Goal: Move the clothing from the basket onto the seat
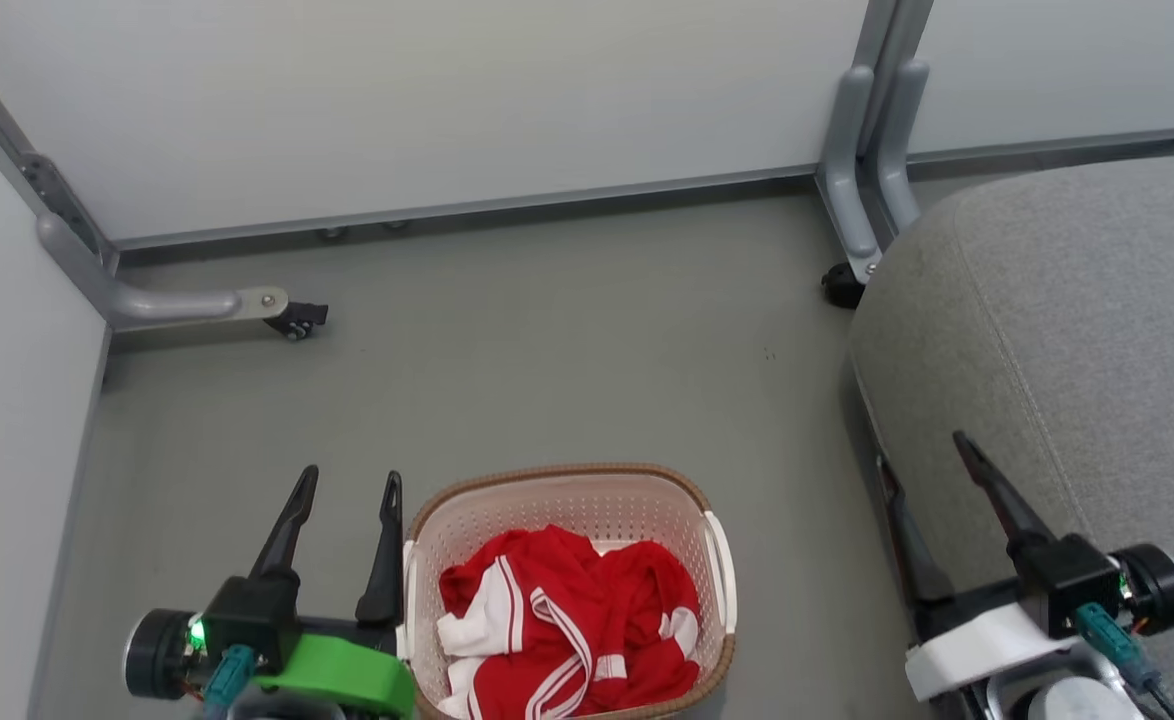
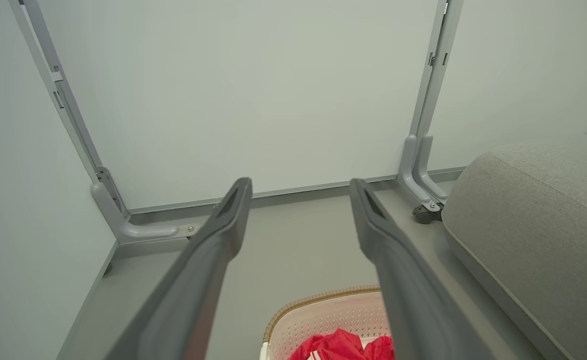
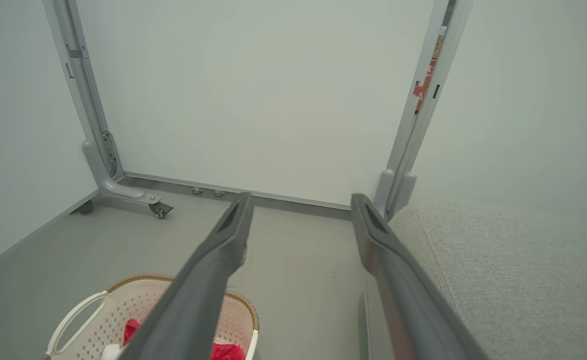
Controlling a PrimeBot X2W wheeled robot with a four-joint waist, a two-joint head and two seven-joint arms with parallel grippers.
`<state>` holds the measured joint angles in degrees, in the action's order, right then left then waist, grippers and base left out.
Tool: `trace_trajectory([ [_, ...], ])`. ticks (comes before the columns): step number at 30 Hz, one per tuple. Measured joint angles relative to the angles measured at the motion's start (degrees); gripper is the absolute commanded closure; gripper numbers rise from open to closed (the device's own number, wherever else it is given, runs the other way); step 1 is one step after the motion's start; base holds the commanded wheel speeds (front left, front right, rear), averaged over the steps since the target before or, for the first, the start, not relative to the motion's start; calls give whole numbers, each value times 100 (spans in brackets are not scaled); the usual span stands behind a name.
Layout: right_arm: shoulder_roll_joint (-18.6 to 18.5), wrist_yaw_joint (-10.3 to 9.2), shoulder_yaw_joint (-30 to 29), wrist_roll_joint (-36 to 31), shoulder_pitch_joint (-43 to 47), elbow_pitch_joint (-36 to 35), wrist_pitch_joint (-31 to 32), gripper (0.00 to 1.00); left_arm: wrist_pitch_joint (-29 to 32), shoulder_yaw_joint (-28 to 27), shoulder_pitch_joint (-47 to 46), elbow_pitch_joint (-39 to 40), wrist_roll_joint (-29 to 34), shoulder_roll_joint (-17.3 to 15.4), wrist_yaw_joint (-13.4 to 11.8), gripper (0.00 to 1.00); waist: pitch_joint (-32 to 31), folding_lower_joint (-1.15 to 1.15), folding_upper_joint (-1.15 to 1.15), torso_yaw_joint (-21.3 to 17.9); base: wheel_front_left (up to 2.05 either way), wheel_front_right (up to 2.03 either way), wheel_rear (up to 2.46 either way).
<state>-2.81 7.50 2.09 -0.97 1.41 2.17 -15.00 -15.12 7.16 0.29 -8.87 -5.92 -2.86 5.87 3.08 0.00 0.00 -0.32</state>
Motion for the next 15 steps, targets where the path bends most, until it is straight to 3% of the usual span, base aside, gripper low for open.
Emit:
trace_trajectory([
  [15,1,0,-109,-235,-1572,-287,-2,0,-1,921,-2107,-1257,410,-103,138,0,1959,0,0,-67,0,0,0],
])
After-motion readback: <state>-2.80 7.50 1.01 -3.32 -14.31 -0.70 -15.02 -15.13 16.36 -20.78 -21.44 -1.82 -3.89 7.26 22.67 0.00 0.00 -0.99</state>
